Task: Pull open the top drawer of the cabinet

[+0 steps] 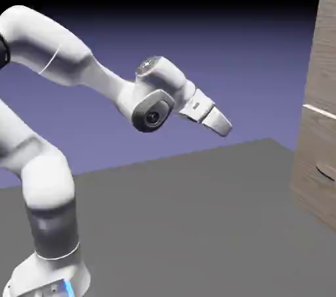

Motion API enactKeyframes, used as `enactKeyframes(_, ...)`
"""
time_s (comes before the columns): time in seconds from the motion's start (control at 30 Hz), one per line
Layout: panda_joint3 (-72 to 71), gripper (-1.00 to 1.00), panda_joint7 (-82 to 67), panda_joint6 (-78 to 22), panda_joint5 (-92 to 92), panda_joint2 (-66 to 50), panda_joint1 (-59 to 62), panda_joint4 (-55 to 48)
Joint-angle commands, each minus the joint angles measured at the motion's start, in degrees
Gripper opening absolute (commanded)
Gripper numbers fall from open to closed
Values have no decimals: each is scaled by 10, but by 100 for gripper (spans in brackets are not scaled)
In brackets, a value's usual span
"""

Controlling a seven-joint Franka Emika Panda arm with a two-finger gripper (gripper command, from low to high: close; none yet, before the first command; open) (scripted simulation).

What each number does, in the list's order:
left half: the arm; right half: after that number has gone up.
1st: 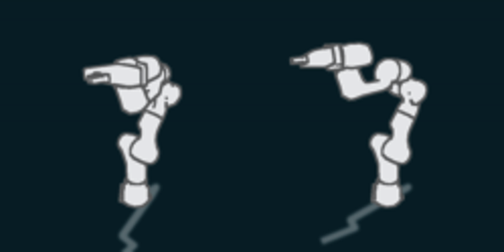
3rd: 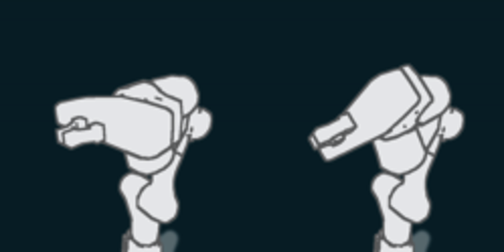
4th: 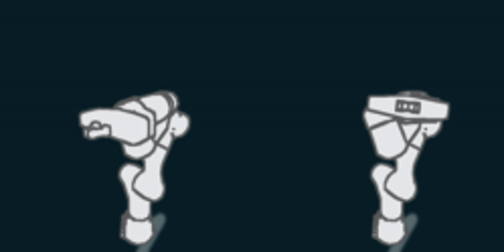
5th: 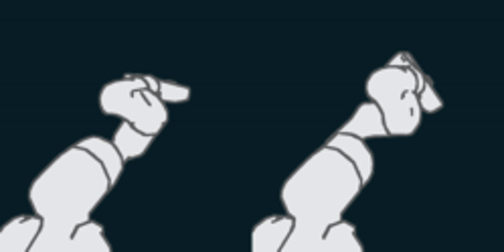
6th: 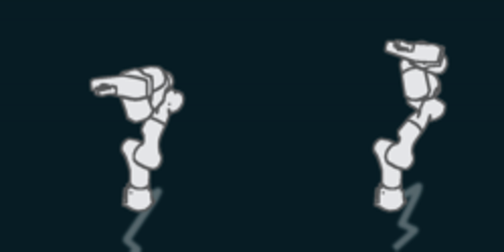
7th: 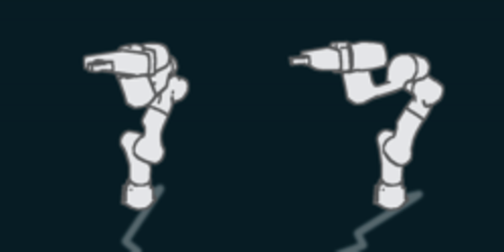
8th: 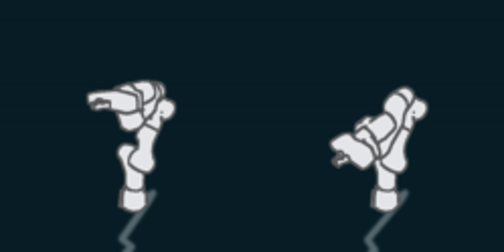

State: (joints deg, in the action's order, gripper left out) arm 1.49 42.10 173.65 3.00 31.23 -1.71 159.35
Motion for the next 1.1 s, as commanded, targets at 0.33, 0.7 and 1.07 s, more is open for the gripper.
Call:
enactKeyframes(0.33, 136, 0, -33, -33, 274, -130, -93, -150)
enactKeyframes(0.7, 271, 0, -65, -66, 548, -261, -186, -301)
enactKeyframes(1.07, 407, 0, -98, -98, 822, -391, -279, -451)
